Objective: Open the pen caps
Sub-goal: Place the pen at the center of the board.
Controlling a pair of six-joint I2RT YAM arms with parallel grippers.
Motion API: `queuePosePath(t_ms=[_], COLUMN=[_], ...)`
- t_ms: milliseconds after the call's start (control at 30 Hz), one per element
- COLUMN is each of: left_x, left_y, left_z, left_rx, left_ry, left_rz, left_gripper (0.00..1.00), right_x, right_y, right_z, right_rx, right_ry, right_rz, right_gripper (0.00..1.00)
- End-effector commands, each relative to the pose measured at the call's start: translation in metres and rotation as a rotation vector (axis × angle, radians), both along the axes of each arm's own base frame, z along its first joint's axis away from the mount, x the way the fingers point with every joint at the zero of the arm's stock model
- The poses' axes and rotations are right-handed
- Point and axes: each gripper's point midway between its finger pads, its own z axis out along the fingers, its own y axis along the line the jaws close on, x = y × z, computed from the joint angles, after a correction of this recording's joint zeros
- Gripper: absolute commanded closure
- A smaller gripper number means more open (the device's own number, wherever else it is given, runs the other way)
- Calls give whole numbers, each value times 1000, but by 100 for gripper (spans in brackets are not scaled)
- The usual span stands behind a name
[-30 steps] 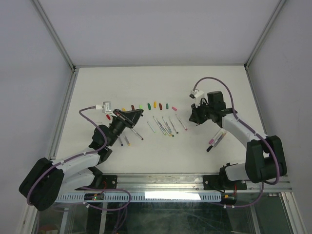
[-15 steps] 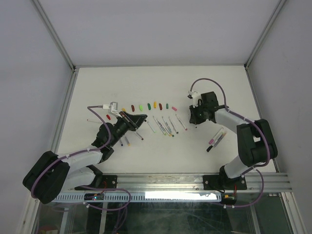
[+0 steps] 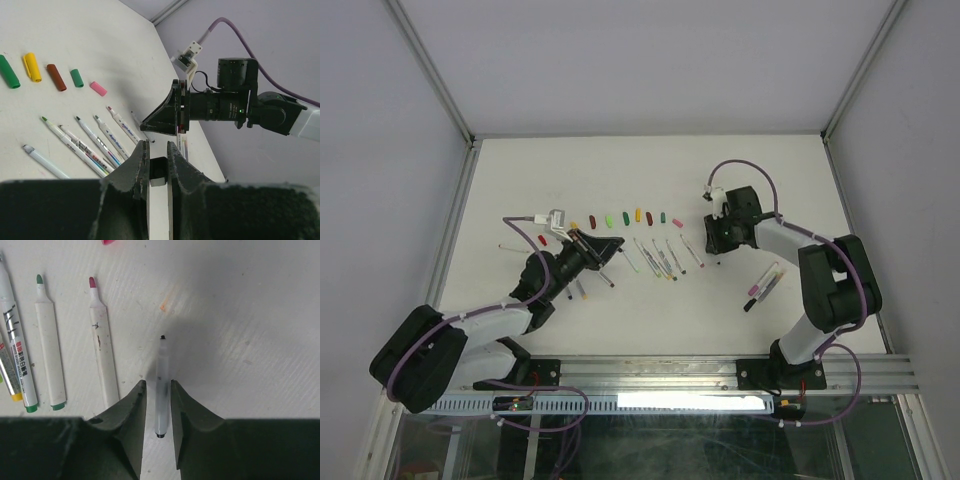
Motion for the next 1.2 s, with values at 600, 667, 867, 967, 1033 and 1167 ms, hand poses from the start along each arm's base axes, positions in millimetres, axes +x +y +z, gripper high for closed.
queuePosePath(t_ms=[600,667,867,967,1033,1167], left_x=[21,29,62,78,91,113], left_y=[-51,-62,-96,-115,-126,-153], left_z=[5,-2,-48,-63,-82,-95], left_rx=[-9,31,269,369,444,545], left_ry=[72,111,325,383,435,469], left_rz=[-56,-34,89,125,146,123], left_gripper=[100,100,100,100,100,100], right_x=[15,15,17,20,23,27], right_y=[20,21,14,6,-1,-16], right_z=[50,57,67,69,71,74], right_rx=[107,127,160,156,150,162], right_ry=[-87,-98,-103,-108,-114,-111], right_rz=[51,57,40,19,-5,-55], right_gripper=[68,68,69,69,69,69])
